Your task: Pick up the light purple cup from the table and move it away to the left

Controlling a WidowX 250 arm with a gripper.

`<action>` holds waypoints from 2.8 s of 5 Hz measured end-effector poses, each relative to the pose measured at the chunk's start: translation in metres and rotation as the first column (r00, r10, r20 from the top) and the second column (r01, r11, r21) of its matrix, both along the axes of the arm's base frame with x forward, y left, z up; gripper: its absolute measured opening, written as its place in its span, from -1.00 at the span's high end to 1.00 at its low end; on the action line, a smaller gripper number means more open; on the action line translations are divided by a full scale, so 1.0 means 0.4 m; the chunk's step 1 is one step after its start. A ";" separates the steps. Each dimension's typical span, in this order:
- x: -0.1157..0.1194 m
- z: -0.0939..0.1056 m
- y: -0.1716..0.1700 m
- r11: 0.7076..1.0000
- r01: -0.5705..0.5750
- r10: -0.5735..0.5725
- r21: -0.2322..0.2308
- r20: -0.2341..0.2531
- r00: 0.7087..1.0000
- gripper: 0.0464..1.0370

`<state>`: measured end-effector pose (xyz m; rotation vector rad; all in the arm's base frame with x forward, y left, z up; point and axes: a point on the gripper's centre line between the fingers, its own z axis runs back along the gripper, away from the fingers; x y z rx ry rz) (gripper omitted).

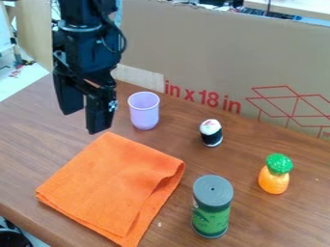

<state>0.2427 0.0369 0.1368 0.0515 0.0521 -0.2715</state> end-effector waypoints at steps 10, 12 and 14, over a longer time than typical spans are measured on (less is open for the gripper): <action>0.345 -0.146 0.035 0.983 -0.147 0.159 -0.111 0.109 0.981 -0.93; 0.350 -0.178 0.025 0.982 -0.156 0.166 -0.110 0.085 0.983 -0.93; 0.360 -0.209 0.016 0.986 -0.142 0.147 -0.085 0.059 0.987 -0.85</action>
